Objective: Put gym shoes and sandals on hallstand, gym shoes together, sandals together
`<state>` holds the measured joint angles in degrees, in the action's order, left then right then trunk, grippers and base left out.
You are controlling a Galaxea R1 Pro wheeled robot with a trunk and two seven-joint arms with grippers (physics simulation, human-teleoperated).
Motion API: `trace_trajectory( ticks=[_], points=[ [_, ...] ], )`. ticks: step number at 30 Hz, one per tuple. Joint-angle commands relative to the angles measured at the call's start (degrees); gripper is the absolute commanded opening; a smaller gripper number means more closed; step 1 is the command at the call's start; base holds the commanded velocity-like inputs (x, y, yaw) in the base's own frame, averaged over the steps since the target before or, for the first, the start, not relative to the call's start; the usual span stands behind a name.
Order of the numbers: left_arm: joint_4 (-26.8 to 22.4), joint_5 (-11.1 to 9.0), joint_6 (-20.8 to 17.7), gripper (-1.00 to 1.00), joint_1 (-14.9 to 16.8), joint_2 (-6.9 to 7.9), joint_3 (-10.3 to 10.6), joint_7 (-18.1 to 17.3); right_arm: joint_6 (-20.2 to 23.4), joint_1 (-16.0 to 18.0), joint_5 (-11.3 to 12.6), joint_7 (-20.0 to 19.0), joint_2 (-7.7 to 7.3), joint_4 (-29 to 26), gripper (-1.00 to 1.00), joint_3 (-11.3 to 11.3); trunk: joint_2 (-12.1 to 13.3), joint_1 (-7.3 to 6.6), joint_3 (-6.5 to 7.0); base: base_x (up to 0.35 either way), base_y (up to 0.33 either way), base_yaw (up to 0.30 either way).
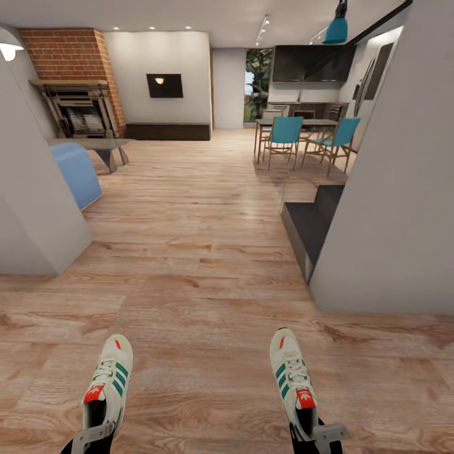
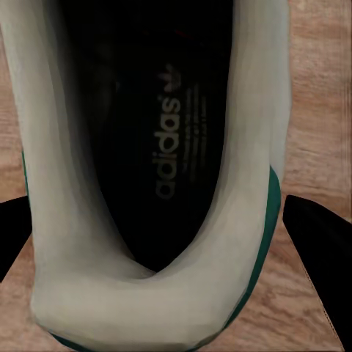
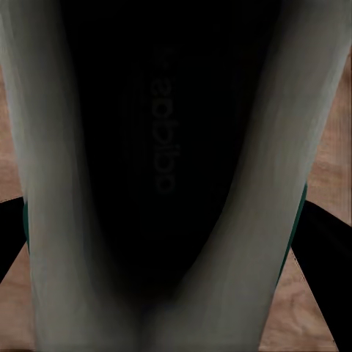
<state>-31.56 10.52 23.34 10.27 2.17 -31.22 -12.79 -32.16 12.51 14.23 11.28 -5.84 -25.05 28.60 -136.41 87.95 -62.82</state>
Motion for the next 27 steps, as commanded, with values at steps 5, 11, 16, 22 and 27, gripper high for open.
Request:
trace_trajectory(
  ticks=[5, 11, 16, 22, 27],
  points=[
    [0.00, 0.56, 0.76, -1.00, -0.22, -0.06, -0.43, -0.40, -0.16, 0.06, 0.45, 0.32, -0.05, 0.01, -1.00, 0.49, -0.02, -0.01, -0.04, -0.002, 0.002, -0.265],
    [0.00, 0.61, 0.82, -1.00, -0.25, -0.06, -0.36, -0.40, -0.18, 0.06, 0.45, 0.32, -0.05, 0.01, -1.00, 0.44, 1.59, -0.89, 0.68, 0.000, 0.000, -0.265],
    [0.00, 0.63, 0.82, -1.00, -0.25, -0.06, -0.33, -0.40, -0.18, 0.06, 0.45, 0.32, -0.07, 0.00, -1.00, 0.35, 3.19, -1.77, 1.39, 0.000, 0.000, -0.264],
    [0.00, 0.58, 0.83, -1.00, -0.29, -0.06, -0.37, -0.40, -0.18, 0.06, 0.52, 0.32, -0.15, 0.00, -1.00, 0.20, 3.19, -1.77, 1.39, 0.000, 0.000, -0.265],
    [0.00, 0.58, 0.83, -1.00, -0.29, -0.06, -0.34, -0.40, -0.18, 0.06, 0.53, 0.32, -0.22, 0.01, -1.00, 0.15, 3.19, -1.77, 1.39, 0.000, 0.000, -0.264]
  ],
)
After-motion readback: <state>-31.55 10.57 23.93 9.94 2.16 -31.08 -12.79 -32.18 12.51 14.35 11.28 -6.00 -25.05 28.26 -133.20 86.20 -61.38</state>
